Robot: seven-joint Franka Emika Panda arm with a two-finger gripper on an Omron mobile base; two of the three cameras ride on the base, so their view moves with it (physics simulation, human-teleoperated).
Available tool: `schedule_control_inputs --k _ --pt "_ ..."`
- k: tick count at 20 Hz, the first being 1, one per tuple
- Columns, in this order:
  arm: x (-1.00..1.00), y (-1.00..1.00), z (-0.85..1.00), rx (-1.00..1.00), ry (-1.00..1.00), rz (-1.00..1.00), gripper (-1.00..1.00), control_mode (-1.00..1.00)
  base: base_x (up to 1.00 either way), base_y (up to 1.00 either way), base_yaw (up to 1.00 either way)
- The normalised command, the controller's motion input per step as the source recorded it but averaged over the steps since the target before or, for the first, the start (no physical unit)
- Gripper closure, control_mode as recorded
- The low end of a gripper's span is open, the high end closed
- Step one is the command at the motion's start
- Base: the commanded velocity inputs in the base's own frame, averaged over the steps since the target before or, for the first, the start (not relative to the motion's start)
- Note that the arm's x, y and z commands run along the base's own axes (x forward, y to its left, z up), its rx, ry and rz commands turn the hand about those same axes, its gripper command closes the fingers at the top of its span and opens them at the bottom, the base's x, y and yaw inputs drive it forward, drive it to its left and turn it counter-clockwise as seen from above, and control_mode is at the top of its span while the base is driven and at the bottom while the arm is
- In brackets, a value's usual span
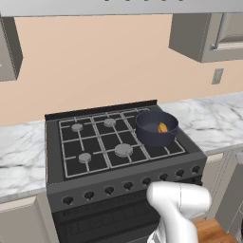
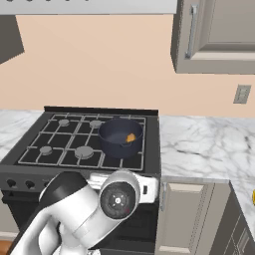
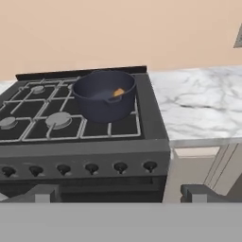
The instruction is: Retrieve the frozen meat and place it in the pot on a burner. Then turn the burner on.
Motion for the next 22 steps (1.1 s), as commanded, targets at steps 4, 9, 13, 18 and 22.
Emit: schedule_control_inputs --k 4,9,13,18,22 --pt "-0.15 0.01 -0.01 0.00 -0.23 0.00 -1.00 -1.00 0.00 0.00 0.00" --pt "-0.17 0.00 -0.21 0.00 -0.23 0.00 -1.00 -1.00 0.00 0.00 0.00" --pt "-0.03 0.14 -0.53 -0.05 -0.14 0.00 -1.00 -1.00 0.00 0.00 0.00" --pt "0.00 0.16 -0.44 -0.05 -0.08 0.02 -1.00 -1.00 0.00 0.00 0.00" --pt "0.00 0.00 -0.31 0.00 -0.18 0.00 -1.00 -1.00 0.00 0.00 0.00"
